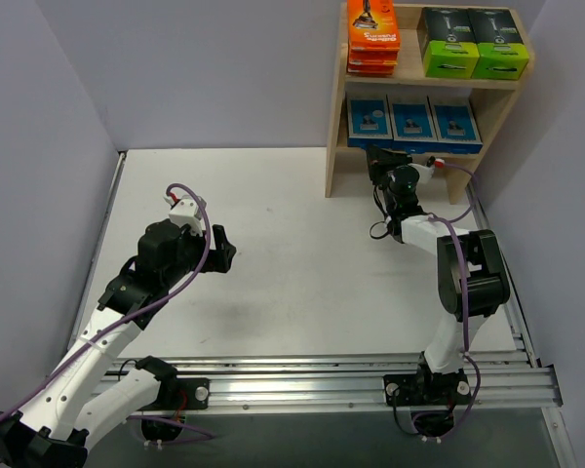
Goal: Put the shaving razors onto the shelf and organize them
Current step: Place the shaving razor onto shelf
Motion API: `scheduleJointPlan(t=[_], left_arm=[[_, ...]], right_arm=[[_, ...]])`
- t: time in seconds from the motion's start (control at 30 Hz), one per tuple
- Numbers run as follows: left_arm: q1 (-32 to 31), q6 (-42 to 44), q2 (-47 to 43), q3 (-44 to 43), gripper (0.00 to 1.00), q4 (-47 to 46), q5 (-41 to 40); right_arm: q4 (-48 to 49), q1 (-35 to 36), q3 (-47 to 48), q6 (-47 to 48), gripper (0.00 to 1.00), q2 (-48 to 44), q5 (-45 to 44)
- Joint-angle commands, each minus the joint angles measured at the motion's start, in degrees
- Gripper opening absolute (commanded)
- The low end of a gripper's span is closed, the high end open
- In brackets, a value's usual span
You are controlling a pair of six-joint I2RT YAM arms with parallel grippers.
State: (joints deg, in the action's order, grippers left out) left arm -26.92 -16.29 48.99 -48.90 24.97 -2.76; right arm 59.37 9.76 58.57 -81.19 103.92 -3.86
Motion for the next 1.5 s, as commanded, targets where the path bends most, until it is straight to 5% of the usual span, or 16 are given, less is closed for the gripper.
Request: scheduleJointPlan(t=[0.0, 0.5, 0.97, 1.2, 1.47], left_arm=[[-0.07, 0.30, -0.04, -0.67, 0.94, -0.98, -0.22], [-0.07, 0.74, -0.65, -0.40, 0.94, -1.42, 0.48], [0.37, 0.91, -0.92, -0.40, 0.94, -1.33, 0.04], [0.64, 1.09, -1.35, -0.49, 0.94, -1.15, -0.49], [0.81, 2.06, -3.64, 0.03, 0.94, -2.21, -1.63]], right_arm=[[0.83, -0.71, -0.47, 0.59, 0.06, -1.52, -1.24], [0.74, -0.80, -1.61, 2.52, 0.37, -4.95, -0.89], [-1.10, -0.88, -3.37, 3.93, 0.47, -9.43, 0.43], [-6.19, -1.32, -6.44, 6.56, 0.75, -15.49, 1.84], [-22.08, -2.55, -8.47, 21.47, 0.90, -28.66, 8.16]])
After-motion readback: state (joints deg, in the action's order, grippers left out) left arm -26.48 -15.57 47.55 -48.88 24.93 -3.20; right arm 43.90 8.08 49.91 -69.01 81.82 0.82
